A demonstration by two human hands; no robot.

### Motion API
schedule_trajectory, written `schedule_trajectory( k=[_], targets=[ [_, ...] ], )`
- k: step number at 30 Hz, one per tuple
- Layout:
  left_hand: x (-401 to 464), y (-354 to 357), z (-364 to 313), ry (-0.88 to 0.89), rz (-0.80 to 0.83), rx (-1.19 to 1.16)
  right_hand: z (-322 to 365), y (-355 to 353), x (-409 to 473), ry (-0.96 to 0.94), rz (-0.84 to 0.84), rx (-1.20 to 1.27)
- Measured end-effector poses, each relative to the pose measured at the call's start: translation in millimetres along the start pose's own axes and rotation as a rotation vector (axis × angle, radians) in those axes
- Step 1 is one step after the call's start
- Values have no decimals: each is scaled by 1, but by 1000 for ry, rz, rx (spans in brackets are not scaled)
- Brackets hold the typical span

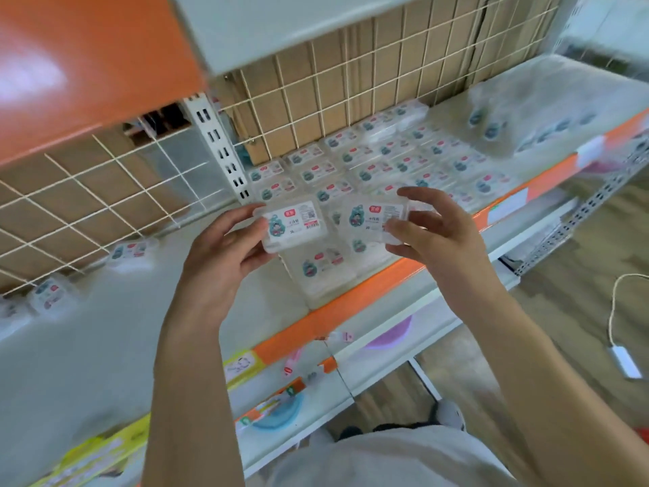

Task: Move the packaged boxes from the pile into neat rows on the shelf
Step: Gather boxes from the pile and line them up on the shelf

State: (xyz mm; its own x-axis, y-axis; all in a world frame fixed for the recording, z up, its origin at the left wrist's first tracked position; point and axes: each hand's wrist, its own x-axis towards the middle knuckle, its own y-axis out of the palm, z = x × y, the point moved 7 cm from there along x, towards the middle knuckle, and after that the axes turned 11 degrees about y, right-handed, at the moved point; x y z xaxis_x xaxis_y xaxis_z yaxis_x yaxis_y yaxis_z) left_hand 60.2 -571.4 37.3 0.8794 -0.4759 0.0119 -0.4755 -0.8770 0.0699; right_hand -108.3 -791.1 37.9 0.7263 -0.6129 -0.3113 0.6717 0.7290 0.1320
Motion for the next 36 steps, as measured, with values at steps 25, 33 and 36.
schedule_trajectory(
  k=[25,33,36],
  targets=[
    [57,209,13,127,-309,230,62,-177,143,53,139,-183],
    [136,238,7,184,-238,481,67,-192,175,59,105,-176],
    [155,241,13,196,-250,573,71,-188,189,63,117,-207]
  ],
)
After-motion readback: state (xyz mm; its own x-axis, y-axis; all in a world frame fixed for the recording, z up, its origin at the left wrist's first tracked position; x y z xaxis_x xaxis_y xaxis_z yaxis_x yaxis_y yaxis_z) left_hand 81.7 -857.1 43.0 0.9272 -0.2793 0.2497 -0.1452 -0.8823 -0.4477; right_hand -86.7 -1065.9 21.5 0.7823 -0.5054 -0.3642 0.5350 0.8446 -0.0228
